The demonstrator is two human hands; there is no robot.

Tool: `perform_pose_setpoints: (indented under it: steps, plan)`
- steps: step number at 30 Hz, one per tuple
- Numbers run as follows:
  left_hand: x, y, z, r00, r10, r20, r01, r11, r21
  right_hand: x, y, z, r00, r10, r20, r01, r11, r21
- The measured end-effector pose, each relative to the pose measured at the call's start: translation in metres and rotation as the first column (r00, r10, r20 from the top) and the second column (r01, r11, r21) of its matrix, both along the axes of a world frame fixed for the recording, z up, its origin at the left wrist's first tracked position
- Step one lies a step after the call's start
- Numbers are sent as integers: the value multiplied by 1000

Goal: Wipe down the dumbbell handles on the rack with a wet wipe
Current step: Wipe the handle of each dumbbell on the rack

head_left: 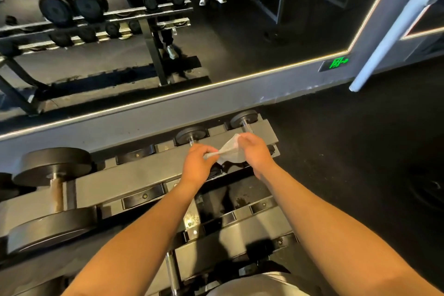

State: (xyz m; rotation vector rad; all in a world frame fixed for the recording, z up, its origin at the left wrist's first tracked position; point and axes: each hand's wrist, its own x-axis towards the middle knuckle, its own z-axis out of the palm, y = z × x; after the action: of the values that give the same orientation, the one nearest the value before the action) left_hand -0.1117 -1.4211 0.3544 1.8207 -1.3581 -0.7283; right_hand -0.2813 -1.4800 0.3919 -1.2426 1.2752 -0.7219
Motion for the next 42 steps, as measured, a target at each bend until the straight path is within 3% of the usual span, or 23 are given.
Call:
perform_pose_setpoints:
  steps: [6,10,12,17,19,22,25,28,33,37,42]
  plan:
    - [-9,-6,-2,991,-111,72,108,993,49,-21,-4,-6,1000,-5,-16,3,991,-133]
    - [-15,-14,0,996,-86,28,84,994,71,-35,-21,-17,978,154,-144,-173,977,-126]
    - [-19,-22,1,992,-122,29,120,991,63,-39,-36,-24,962,123,-245,-165,974,-156]
    - [-30,-54,-3,941,-281,188,271,959,79,-47,-78,-37,963,86,-254,-147,962,-230]
    - [-38,-67,-6,944,-273,185,262,961,83,-53,-96,-43,950,105,-293,-192,939,-285]
    - [-50,-89,-11,952,-236,193,222,971,92,-61,-122,-43,928,151,-340,-233,949,-212]
    - [-61,-107,-10,986,-138,98,129,987,98,-65,-142,-49,935,181,-304,-257,938,-233]
    - [-68,-117,-13,999,-50,16,48,993,103,-69,-154,-51,903,208,-376,-313,918,-243]
    - [-72,-127,-17,1000,1,6,-2,989,148,-75,-163,-59,927,204,-314,-273,942,-196]
    - [-74,-132,-14,983,-43,176,17,989,149,-81,-165,-59,956,196,-220,-233,960,-156]
    - [-74,-132,-19,938,-251,241,230,967,111,-85,-167,-60,970,183,-159,-212,959,-189]
